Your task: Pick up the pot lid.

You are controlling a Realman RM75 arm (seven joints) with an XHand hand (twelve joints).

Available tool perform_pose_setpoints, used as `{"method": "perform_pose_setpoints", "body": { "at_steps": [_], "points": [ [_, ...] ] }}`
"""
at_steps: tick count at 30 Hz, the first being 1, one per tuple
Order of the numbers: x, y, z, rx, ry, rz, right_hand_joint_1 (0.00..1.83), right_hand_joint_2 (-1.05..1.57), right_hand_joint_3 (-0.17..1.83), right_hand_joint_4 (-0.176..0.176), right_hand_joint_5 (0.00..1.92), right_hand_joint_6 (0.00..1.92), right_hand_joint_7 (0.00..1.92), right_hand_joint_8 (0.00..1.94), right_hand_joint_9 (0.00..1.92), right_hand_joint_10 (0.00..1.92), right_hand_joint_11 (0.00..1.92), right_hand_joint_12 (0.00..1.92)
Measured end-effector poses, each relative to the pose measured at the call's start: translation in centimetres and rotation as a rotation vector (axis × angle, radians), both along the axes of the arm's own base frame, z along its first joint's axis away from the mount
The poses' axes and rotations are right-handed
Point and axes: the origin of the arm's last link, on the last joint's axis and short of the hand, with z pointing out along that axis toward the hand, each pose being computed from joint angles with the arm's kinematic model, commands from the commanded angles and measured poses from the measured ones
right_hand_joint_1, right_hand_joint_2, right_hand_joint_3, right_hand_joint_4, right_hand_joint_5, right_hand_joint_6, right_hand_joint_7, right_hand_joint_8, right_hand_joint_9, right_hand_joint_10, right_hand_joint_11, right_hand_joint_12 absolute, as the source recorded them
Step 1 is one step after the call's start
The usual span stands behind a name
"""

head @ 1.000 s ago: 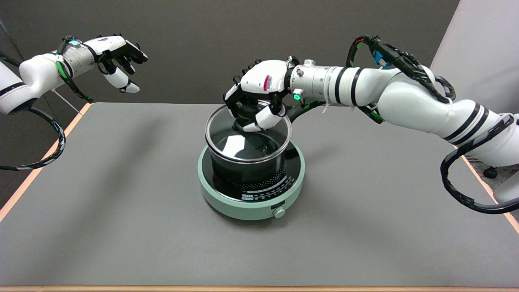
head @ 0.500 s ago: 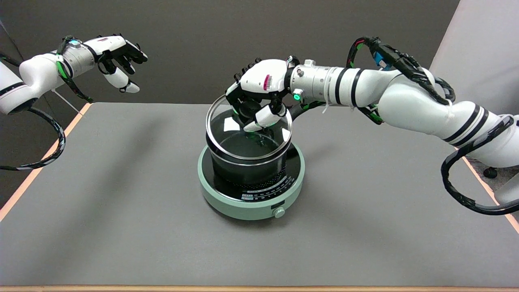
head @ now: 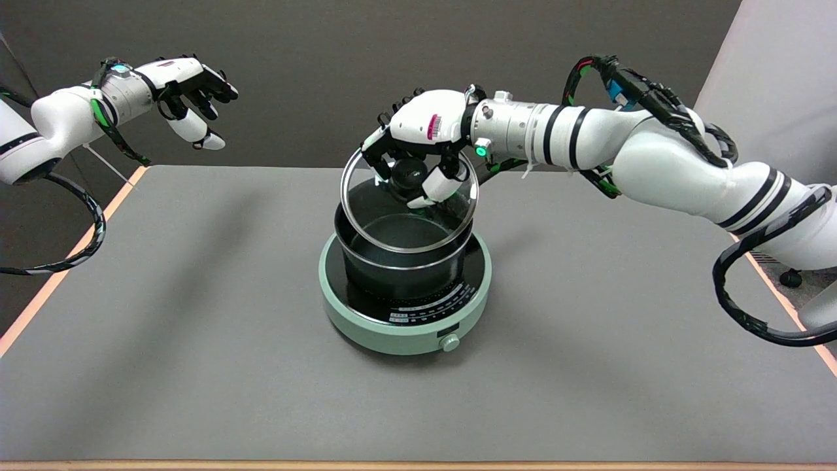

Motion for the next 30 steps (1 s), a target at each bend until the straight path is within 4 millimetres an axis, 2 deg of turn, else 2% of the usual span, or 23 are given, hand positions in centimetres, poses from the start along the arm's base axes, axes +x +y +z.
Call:
{"method": "perform_pose_setpoints", "body": {
  "at_steps": [2,5,9,30],
  "points": [
    [0.1,0.0,0.0,-0.001,-0.001,-0.002,1.33,0.87,0.81,0.176,0.45,1.54,0.75,1.64,0.73,1.84,0.54,1.67],
    [0.2,0.1,0.1,-0.002,-0.004,-0.007,1.34,0.82,0.9,0.176,0.44,1.65,0.78,1.65,0.72,1.86,0.54,1.72],
    [0.3,0.2,0.3,-0.003,-0.007,-0.011,1.33,0.84,0.9,0.176,0.43,1.66,0.75,1.69,0.7,1.91,0.53,1.73],
    [1.2,1.0,1.1,-0.007,-0.011,-0.013,1.34,0.8,0.96,0.176,0.46,1.71,0.77,1.7,0.74,1.92,0.59,1.73]
  ]
}}
